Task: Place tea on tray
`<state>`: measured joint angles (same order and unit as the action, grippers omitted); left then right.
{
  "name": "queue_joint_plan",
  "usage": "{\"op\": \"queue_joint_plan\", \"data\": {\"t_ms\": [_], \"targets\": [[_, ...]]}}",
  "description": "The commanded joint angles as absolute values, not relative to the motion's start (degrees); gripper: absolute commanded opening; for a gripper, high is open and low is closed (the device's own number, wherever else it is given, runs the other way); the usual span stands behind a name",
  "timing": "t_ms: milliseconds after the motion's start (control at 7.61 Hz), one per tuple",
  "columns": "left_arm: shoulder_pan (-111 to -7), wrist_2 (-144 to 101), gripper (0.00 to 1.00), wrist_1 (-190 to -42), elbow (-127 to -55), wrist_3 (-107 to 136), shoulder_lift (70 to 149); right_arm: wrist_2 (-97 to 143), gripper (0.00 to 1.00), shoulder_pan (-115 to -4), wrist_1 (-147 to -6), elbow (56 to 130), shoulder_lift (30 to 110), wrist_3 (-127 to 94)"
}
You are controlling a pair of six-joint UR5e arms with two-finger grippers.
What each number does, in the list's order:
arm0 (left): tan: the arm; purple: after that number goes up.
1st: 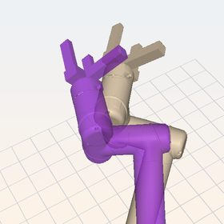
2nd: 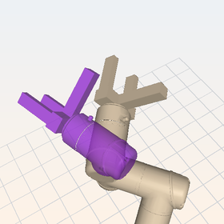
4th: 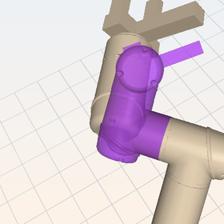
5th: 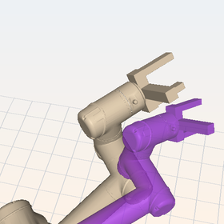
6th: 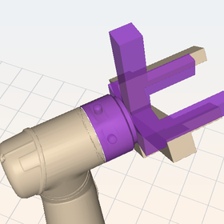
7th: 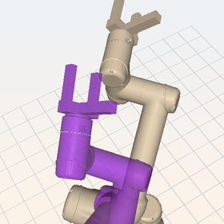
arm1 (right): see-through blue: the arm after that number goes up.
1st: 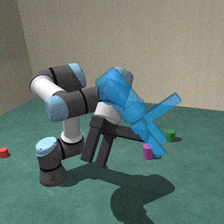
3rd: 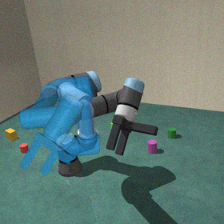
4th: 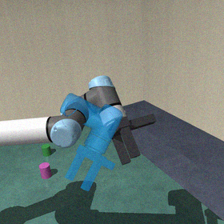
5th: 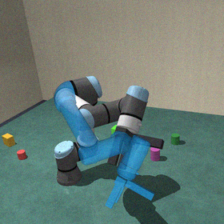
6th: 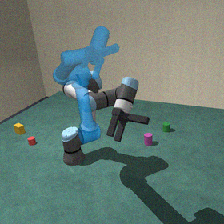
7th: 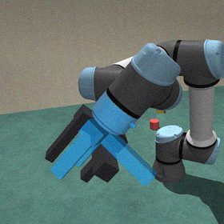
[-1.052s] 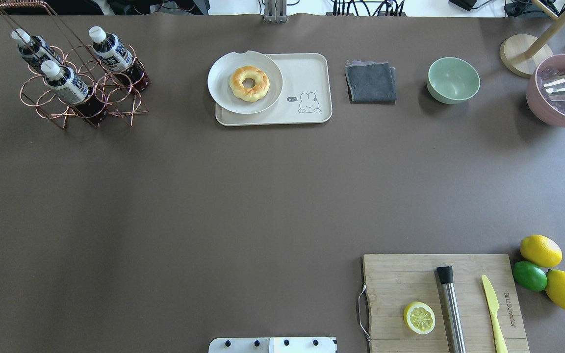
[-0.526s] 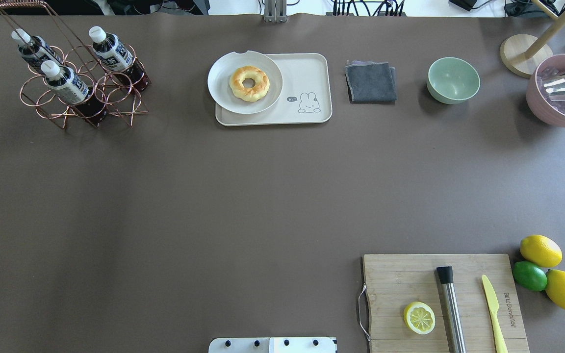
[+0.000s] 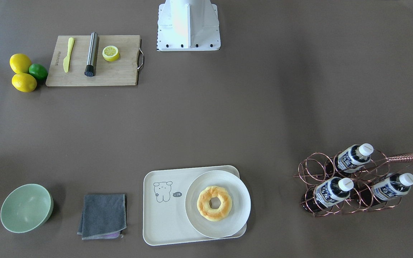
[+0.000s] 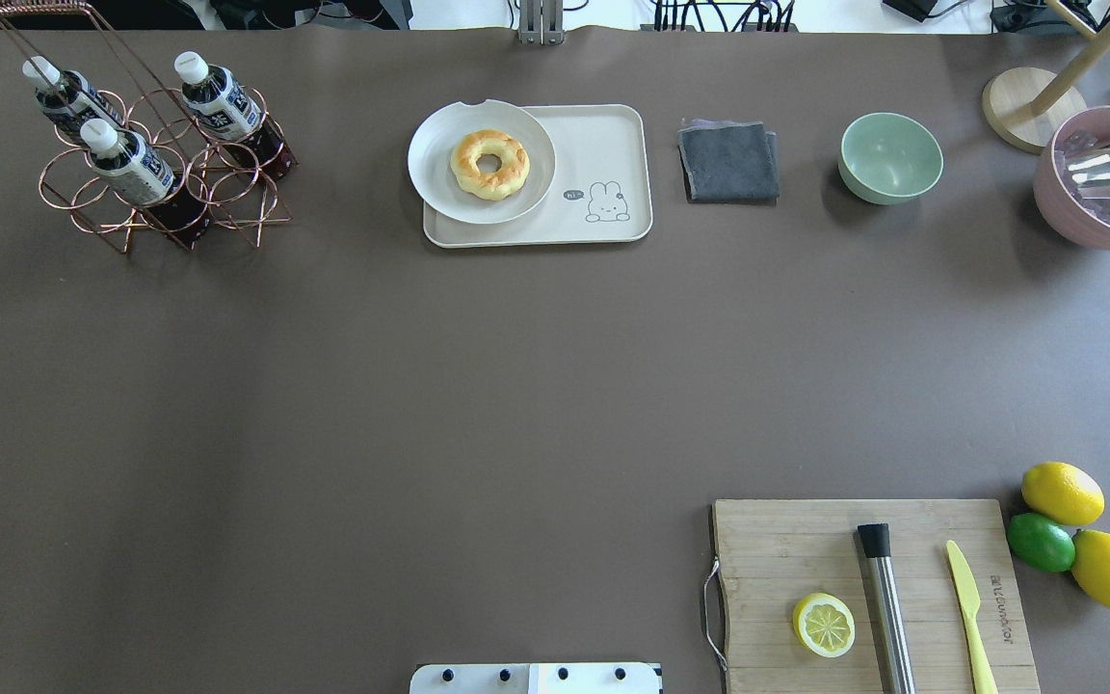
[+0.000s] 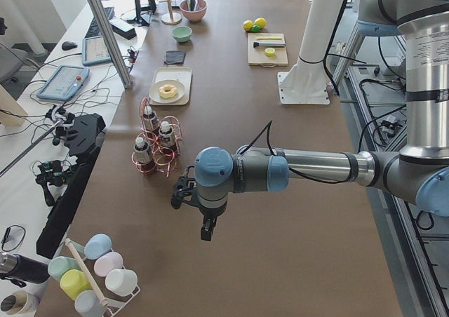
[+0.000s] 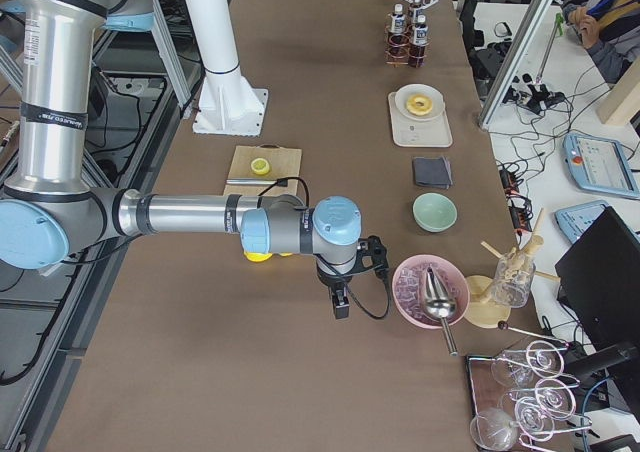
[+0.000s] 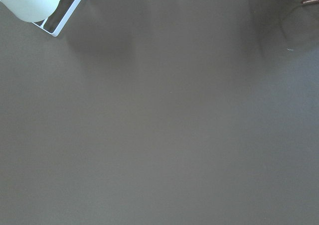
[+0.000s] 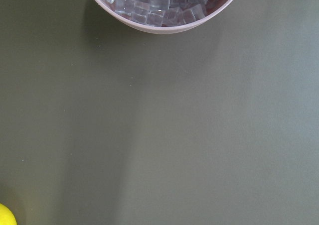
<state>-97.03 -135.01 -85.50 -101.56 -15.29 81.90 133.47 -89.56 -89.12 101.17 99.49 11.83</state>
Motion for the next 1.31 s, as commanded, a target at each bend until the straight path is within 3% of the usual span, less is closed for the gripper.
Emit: {"op": "queue_joint_plan", "data": {"t_ms": [0, 1183], "targets": [[-97.03, -135.09, 0.98, -85.52, -101.34, -15.03, 81.83, 133.5, 1.0, -89.56, -89.12, 101.16, 100.02, 11.87], [-97.29, -135.17, 0.98, -85.87, -101.78, -15.29, 80.87, 133.86, 1.0, -89.56, -89.12, 101.25, 100.11, 11.78]]}}
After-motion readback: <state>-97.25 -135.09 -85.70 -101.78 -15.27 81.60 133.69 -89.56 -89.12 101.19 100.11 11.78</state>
